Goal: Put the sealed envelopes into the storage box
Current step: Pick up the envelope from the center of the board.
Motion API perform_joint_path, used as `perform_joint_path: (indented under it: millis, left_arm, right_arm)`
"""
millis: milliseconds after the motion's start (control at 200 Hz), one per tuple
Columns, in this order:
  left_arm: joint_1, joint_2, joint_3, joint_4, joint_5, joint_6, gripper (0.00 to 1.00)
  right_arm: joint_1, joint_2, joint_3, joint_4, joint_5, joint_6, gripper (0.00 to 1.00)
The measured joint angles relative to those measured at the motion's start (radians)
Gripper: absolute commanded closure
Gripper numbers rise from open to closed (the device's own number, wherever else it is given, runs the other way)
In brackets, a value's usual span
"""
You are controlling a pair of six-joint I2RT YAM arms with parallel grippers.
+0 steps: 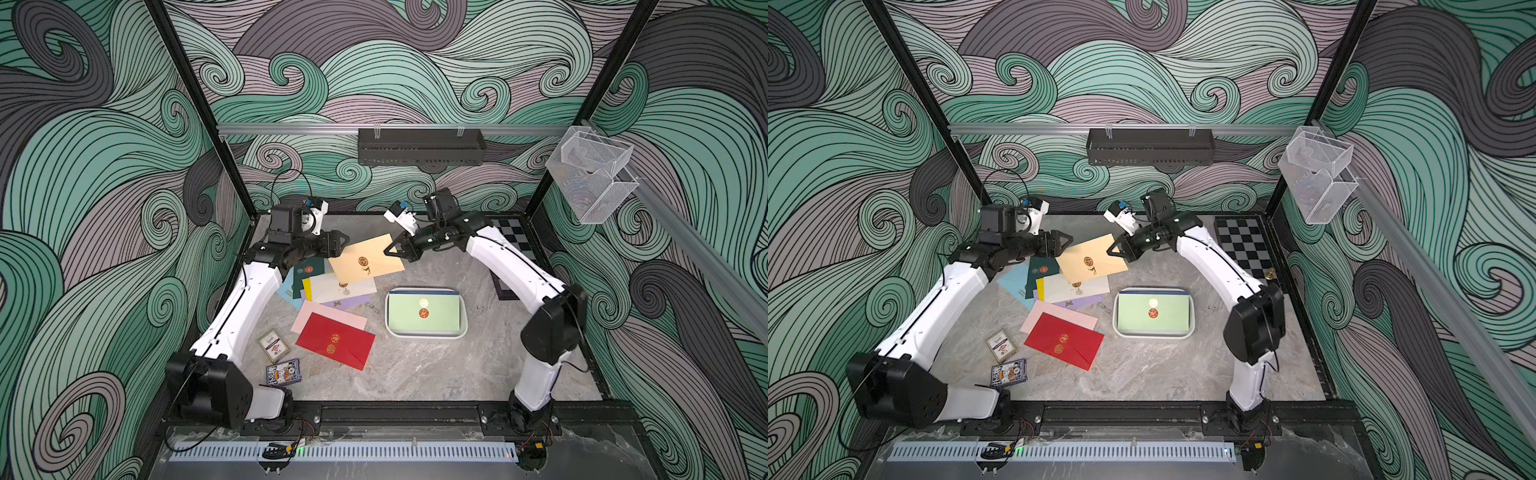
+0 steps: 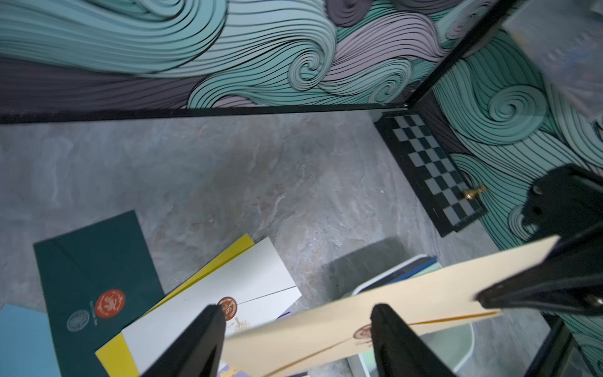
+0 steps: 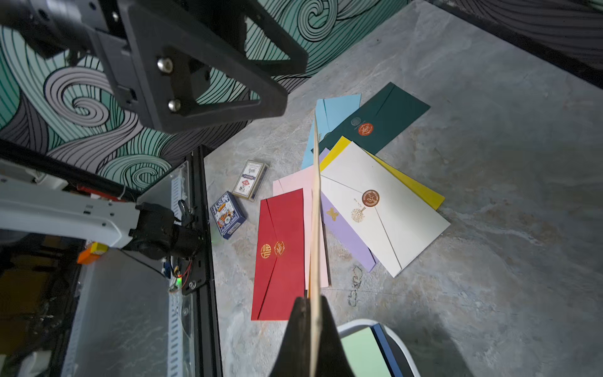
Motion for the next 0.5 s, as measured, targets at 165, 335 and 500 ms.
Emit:
perform_joint_path:
  millis: [165, 335, 500]
  left_arm:
    - [-0.119, -0.061, 0.0, -0.111, 0.074, 0.278, 0.22]
    - [-0.211, -0.062, 0.001, -0.236, 0.082, 0.441, 0.23]
    - [-0.265, -0.055, 0.006, -0.304, 0.074, 0.517, 0.33]
  right_arm:
    - [0.002, -0.182, -0.195, -0.008, -0.006, -0.278, 0.99]
    - [0.023, -0.272, -0.28, -0.018, 0.0, -0.47, 1.0]
    - [0.05, -0.278, -0.29, -0.025, 0.008, -0.553, 1.0]
